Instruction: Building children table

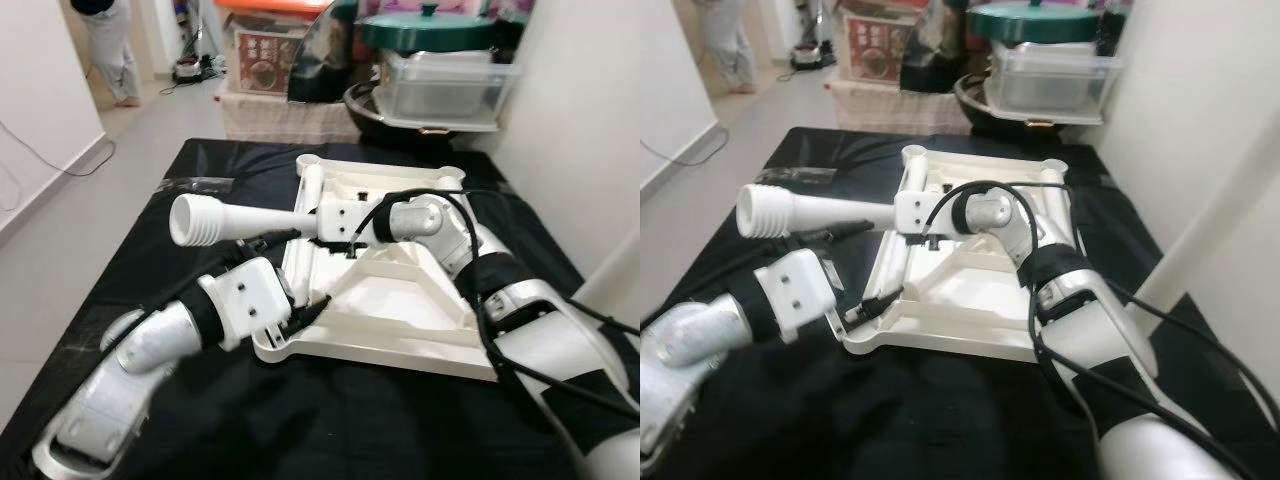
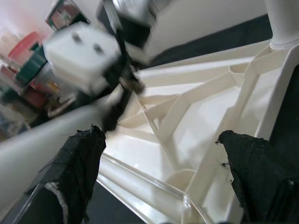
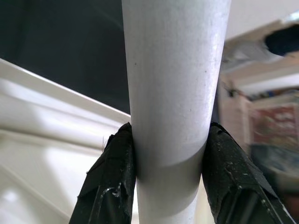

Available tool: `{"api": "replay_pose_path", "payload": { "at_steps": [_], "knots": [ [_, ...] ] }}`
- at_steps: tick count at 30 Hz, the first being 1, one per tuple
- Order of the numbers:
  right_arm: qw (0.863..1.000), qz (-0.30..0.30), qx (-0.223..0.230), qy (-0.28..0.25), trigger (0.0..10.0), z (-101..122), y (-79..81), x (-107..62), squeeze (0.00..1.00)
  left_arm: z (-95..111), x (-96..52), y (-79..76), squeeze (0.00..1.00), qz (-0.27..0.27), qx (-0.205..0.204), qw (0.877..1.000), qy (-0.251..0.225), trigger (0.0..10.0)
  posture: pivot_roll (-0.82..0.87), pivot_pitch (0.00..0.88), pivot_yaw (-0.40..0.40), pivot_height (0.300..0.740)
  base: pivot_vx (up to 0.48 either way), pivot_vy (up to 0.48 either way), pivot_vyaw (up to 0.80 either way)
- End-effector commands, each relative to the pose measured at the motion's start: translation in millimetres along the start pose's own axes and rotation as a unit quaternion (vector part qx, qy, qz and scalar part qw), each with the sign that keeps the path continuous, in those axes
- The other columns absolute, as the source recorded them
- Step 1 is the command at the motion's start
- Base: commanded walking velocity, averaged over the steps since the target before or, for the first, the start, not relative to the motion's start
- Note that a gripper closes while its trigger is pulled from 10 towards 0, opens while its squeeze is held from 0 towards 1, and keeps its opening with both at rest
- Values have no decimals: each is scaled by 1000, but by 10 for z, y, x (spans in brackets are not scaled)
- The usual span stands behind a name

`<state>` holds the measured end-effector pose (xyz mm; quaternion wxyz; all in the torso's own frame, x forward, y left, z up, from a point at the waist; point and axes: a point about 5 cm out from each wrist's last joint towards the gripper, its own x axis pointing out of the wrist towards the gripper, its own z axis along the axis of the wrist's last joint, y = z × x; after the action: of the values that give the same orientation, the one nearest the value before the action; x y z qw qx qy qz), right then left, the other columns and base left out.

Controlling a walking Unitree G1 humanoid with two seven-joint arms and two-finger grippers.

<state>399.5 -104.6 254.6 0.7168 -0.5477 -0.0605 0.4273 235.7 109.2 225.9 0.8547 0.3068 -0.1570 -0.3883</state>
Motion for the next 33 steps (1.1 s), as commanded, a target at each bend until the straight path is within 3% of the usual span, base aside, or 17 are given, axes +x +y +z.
{"api": "replay_pose_path", "payload": {
  "at_steps": [1,6,9,12,17,21,25,33],
  "knots": [
    [1000,-9,-3,8,0,-23,-11,-8,0,45,-11,-22,0,0,6,1000,3,10000,59,0,-76,740,0,0,0],
    [997,-14,-69,44,0,-76,2,-14,0,124,-74,95,0,17,23,1000,12,10000,71,0,-89,740,0,0,0],
    [988,-11,-144,58,0,-40,-3,7,0,147,-84,227,0,25,56,998,16,10000,71,0,-88,740,0,0,0],
    [982,-3,-178,58,0,-13,11,22,8,99,-72,323,0,22,89,995,38,10000,65,0,-83,740,0,0,0],
    [981,2,-184,54,0,-5,21,20,12,50,-76,346,0,19,95,994,52,10000,59,0,-78,740,0,0,0],
    [978,-6,-205,41,0,41,-21,-7,12,-109,-99,354,0,14,87,992,93,10000,50,0,-69,740,0,0,0],
    [976,-29,-217,5,0,171,-88,-13,16,-284,-120,405,0,38,73,987,135,10000,43,0,-64,740,0,0,0],
    [971,-35,-228,-57,0,313,-26,3,27,-512,-195,544,0,84,71,976,188,10000,23,0,-51,740,0,0,0]
  ]
}}
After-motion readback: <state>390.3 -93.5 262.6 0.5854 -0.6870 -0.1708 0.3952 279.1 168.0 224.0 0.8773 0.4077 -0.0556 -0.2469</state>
